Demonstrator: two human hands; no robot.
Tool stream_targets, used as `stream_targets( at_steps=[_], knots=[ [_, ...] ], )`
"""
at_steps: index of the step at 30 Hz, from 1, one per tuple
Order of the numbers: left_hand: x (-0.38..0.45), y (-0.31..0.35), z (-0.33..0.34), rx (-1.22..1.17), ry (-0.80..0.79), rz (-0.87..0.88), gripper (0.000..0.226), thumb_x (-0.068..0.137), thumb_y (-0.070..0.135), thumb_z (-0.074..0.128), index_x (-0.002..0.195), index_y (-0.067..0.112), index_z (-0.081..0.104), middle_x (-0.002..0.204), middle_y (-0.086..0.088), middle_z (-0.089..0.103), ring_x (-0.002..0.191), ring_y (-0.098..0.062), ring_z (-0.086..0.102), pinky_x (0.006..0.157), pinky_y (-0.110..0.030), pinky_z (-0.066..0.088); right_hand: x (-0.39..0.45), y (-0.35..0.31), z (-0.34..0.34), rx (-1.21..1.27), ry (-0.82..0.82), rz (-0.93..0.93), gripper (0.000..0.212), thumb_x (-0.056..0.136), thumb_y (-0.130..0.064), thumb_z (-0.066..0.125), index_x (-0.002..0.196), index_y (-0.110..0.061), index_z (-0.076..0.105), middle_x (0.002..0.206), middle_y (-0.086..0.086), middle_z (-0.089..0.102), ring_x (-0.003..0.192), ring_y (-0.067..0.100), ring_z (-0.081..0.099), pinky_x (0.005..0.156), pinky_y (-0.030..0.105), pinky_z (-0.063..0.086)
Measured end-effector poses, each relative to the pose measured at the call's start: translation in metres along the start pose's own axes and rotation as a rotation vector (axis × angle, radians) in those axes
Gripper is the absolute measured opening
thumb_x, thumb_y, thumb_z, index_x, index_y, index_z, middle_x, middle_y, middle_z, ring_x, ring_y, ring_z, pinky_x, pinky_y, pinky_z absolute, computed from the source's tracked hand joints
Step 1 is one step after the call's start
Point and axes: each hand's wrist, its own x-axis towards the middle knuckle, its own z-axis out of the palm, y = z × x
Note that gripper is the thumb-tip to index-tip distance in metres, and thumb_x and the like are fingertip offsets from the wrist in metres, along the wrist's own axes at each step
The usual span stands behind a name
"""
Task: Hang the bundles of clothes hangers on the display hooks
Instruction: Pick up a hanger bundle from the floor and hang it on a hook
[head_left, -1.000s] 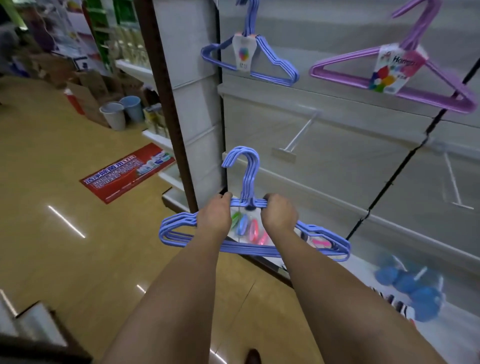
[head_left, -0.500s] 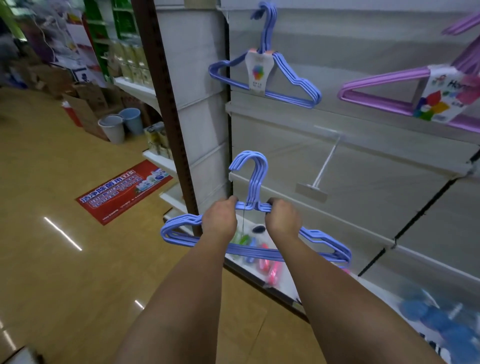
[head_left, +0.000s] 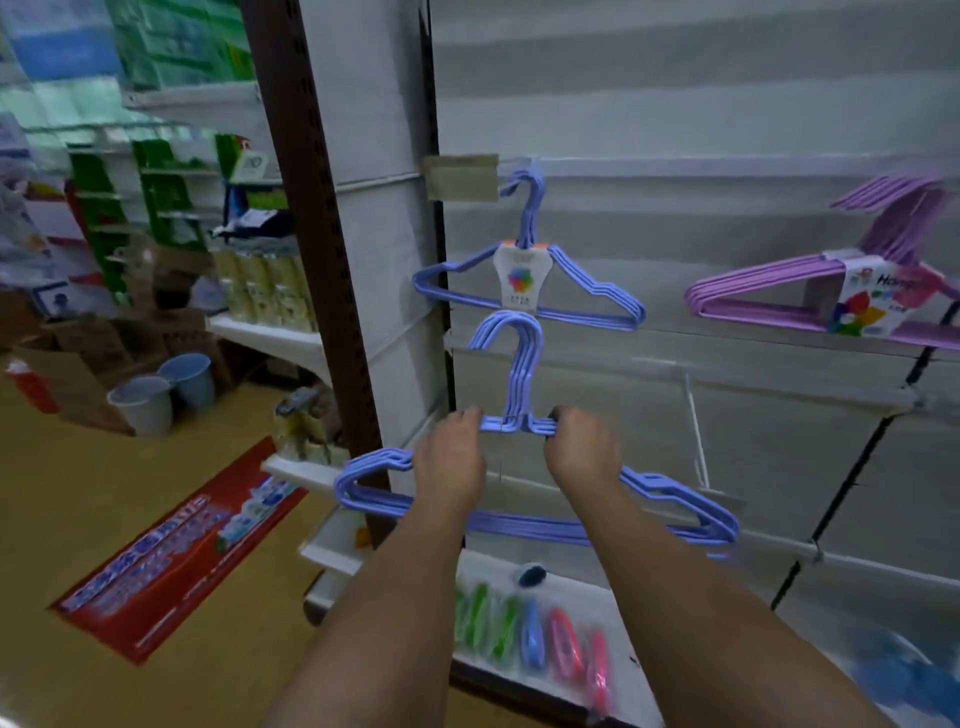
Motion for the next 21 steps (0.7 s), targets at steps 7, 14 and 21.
stream_targets(
  at_steps=[7,14,21],
  knots=[
    [0.066,-0.005,-0.029,-0.209,0.099,0.08,0.042,0.095,0.012,0.04,0.135,0.02,0.046,0.128,-0.006,0.057,0.114,-0.028,0.053,0.087,-0.037,0.041,0.037,-0.04,-0.031,0.018,0.155,0.094,0.028,0.088,-0.005,0.046,0.107,-0.016,0.064,0.108,0.012,0.066,0.104,0.035,0.06,0.079,0.035,0.046],
    [0.119,0.011,-0.042,-0.39,0.076,0.186,0.048,0.093,0.014,0.04,0.14,0.019,0.044,0.139,-0.004,0.049,0.126,-0.026,0.046,0.1,-0.036,0.038,0.087,-0.043,-0.049,0.007,0.267,0.179,0.03,0.09,-0.008,0.047,0.111,-0.02,0.064,0.111,0.011,0.066,0.107,0.034,0.06,0.081,0.034,0.047],
    [0.172,0.025,-0.055,-0.548,0.133,0.072,0.043,0.098,0.014,0.036,0.14,0.016,0.044,0.134,-0.008,0.054,0.117,-0.029,0.052,0.093,-0.039,0.045,0.134,-0.045,-0.06,0.032,0.31,0.235,0.03,0.089,-0.007,0.048,0.11,-0.02,0.064,0.114,0.01,0.065,0.111,0.032,0.059,0.085,0.034,0.046]
  ],
)
